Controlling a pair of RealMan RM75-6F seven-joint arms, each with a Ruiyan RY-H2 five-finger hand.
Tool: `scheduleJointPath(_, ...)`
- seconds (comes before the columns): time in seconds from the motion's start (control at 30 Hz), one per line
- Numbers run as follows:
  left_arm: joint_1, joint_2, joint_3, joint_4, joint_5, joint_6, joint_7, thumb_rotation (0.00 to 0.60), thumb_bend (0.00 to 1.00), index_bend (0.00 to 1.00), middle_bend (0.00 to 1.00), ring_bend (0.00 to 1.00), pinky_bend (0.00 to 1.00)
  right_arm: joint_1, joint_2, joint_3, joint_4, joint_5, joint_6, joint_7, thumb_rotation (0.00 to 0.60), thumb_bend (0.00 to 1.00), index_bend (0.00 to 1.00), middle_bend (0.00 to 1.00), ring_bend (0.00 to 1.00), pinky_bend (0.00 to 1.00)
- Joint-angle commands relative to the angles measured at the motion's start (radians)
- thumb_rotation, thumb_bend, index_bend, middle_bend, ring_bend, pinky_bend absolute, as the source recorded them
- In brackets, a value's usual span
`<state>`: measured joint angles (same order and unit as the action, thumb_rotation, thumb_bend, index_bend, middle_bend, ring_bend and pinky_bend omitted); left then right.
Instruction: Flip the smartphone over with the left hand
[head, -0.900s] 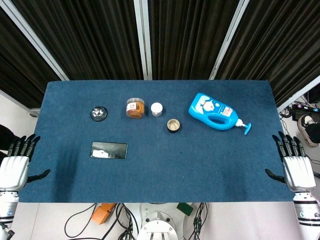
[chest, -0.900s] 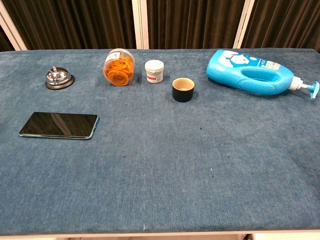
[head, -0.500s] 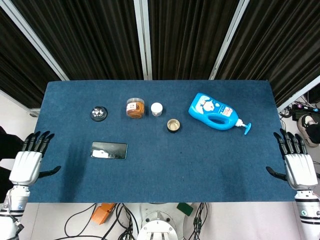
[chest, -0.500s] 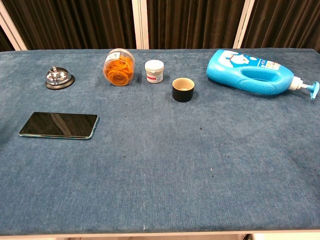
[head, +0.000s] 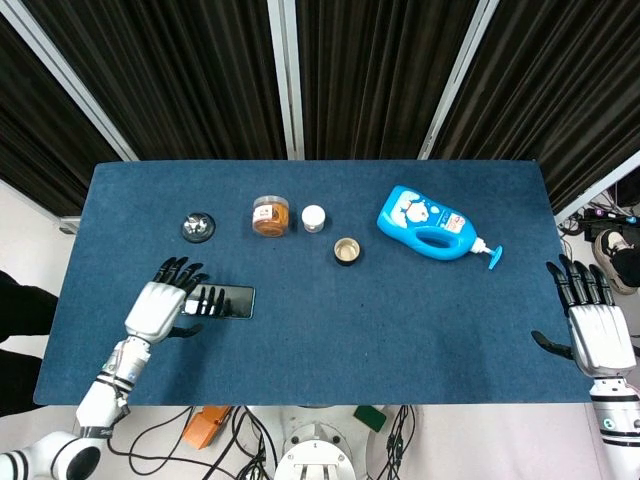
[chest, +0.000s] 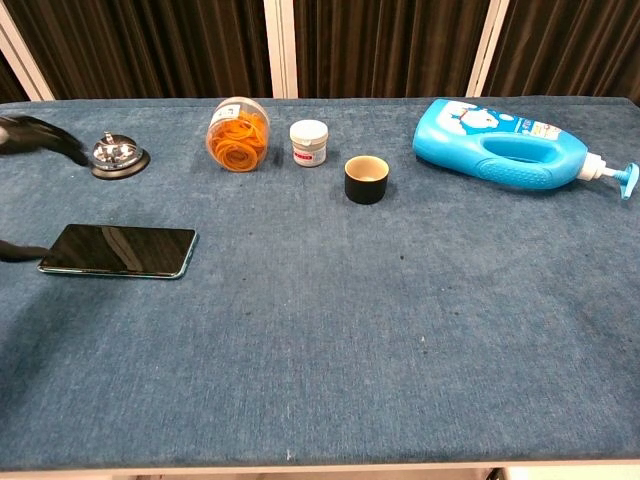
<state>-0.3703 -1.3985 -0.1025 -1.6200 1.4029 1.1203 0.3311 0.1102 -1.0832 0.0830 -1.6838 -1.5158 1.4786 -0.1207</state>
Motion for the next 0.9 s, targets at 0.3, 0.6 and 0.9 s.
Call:
scheduleJointPath(0.3,-0.066,-0.156,-0.015,0.075,-0.16,-0.051,0.166,0.6,0.2,0.27,0.07,0.0,0.0,0.004,-0.009,0.0,0.021,0.015,-0.014,0.016,0.6,0.2,0.0,0.0,0.0,0.0)
scheduleJointPath(0.6,-0.083,-0.191,-0.015,0.126,-0.26,-0.06,0.228,0.6,0.21,0.27,0.05,0.0,0.0,0.009,-0.02,-0.002,0.038,0.021,-0.027,0.031,0.6,0.2,0.0,0.0,0.0,0.0)
scheduleJointPath(0.9,-0.099,-0.202,-0.014,0.148,-0.302,-0.064,0.231,0.6,0.21,0.27,0.05,0.0,0.0,0.009,-0.024,-0.003,0.047,0.025,-0.029,0.037,0.6,0.2,0.0,0.0,0.0,0.0)
